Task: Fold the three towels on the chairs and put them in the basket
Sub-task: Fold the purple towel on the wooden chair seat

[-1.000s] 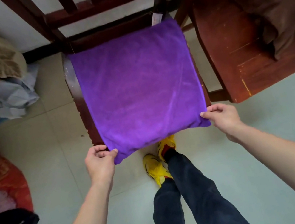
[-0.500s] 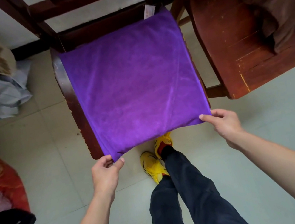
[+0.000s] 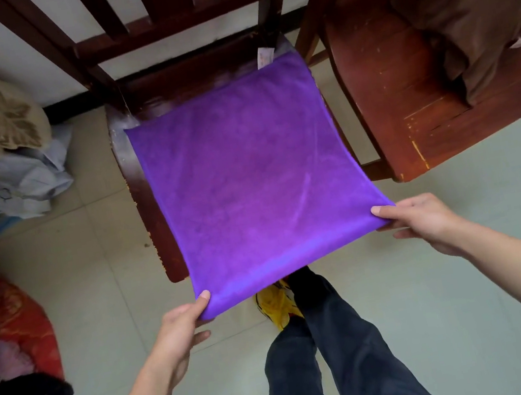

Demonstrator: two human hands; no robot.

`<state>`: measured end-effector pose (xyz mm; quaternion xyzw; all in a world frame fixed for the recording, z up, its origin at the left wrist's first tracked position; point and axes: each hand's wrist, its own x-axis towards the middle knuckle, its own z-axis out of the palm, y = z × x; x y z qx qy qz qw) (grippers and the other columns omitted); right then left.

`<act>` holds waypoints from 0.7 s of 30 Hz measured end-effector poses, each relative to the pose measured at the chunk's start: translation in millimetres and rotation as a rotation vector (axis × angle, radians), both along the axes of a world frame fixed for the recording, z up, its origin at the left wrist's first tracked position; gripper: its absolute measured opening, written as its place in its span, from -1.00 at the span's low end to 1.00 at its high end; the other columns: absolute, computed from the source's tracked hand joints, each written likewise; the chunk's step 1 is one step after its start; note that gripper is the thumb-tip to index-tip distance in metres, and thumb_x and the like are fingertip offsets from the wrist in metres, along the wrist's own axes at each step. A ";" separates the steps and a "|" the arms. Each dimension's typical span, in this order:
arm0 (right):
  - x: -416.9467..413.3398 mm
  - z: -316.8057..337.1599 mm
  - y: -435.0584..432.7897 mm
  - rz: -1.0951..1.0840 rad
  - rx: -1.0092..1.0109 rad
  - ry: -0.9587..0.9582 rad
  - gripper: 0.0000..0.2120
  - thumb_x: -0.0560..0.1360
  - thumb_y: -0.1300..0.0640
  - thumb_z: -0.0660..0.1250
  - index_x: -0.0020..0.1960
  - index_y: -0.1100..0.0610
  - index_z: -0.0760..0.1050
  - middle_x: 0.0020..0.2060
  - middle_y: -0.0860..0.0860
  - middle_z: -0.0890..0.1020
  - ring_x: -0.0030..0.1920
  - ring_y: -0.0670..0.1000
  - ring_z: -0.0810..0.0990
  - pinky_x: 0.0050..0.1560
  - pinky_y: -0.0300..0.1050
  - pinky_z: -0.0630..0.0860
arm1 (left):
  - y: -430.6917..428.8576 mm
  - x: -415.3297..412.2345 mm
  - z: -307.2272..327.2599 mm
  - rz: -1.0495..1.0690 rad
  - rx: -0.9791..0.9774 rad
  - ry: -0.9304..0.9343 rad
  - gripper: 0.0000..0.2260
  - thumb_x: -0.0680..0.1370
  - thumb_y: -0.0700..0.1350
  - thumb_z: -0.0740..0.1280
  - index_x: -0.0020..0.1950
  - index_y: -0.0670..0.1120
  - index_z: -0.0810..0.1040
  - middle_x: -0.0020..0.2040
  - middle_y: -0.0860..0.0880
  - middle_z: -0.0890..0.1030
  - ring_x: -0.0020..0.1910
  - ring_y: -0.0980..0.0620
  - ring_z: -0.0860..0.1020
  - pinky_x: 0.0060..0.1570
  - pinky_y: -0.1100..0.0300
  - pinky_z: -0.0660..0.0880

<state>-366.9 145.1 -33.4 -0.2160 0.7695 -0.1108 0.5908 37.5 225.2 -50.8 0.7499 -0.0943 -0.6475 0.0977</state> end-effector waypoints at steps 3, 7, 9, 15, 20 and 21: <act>0.2 10.3 5.8 -0.127 -0.031 -0.014 -0.72 0.42 0.10 0.50 -0.03 0.30 0.62 -0.15 0.14 0.70 -0.24 0.02 0.72 -0.18 -0.12 0.52 | 8.6 -8.6 13.8 0.200 -0.010 0.091 -0.80 0.53 -0.12 0.37 0.01 -0.26 0.58 -0.03 -0.16 0.65 -0.01 -0.10 0.61 0.03 0.03 0.53; 0.2 25.5 23.2 -0.139 -0.131 0.101 -0.68 0.41 0.09 0.51 -0.08 0.37 0.62 -0.27 0.11 0.64 -0.30 -0.03 0.67 -0.25 -0.15 0.51 | 18.0 -17.4 28.3 0.461 -0.077 0.045 -0.89 0.52 -0.24 0.36 -0.18 -0.19 0.47 -0.15 -0.17 0.65 -0.20 -0.07 0.64 -0.14 0.13 0.62; 0.6 33.4 34.3 -0.122 -0.157 0.128 -0.70 0.39 0.09 0.53 -0.18 0.35 0.59 -0.32 0.11 0.54 -0.28 -0.01 0.58 -0.28 -0.16 0.51 | 22.9 -20.9 36.1 0.511 -0.092 0.026 -0.84 0.51 -0.24 0.37 -0.22 -0.15 0.43 -0.28 -0.10 0.67 -0.31 0.00 0.65 -0.25 0.21 0.63; 0.0 41.2 60.0 -0.240 -0.059 0.062 -0.81 0.42 0.25 0.50 -0.18 0.16 0.47 -0.57 -0.13 0.52 -0.56 -0.19 0.49 -0.32 -0.17 0.45 | 43.2 -29.0 47.0 0.535 -0.081 0.026 -0.81 0.52 -0.27 0.35 -0.21 -0.10 0.39 -0.35 -0.06 0.65 -0.42 0.05 0.63 -0.36 0.26 0.58; -5.0 49.9 52.4 -0.359 -0.011 -0.029 -0.74 0.44 0.21 0.48 -0.07 0.07 0.38 -0.33 0.04 0.60 -0.51 -0.09 0.54 -0.50 -0.24 0.45 | 41.2 -36.1 58.7 0.549 -0.096 0.040 -0.84 0.55 -0.26 0.32 -0.16 -0.07 0.39 -0.42 -0.04 0.58 -0.53 0.05 0.55 -0.49 0.29 0.50; -5.4 53.8 48.5 -0.375 -0.021 -0.047 -0.75 0.45 0.19 0.48 -0.07 0.06 0.39 -0.34 0.03 0.58 -0.52 -0.09 0.52 -0.53 -0.26 0.43 | 38.4 -36.1 62.5 0.558 -0.100 0.040 -0.85 0.55 -0.25 0.31 -0.16 -0.06 0.40 -0.47 -0.02 0.54 -0.56 0.07 0.51 -0.51 0.31 0.47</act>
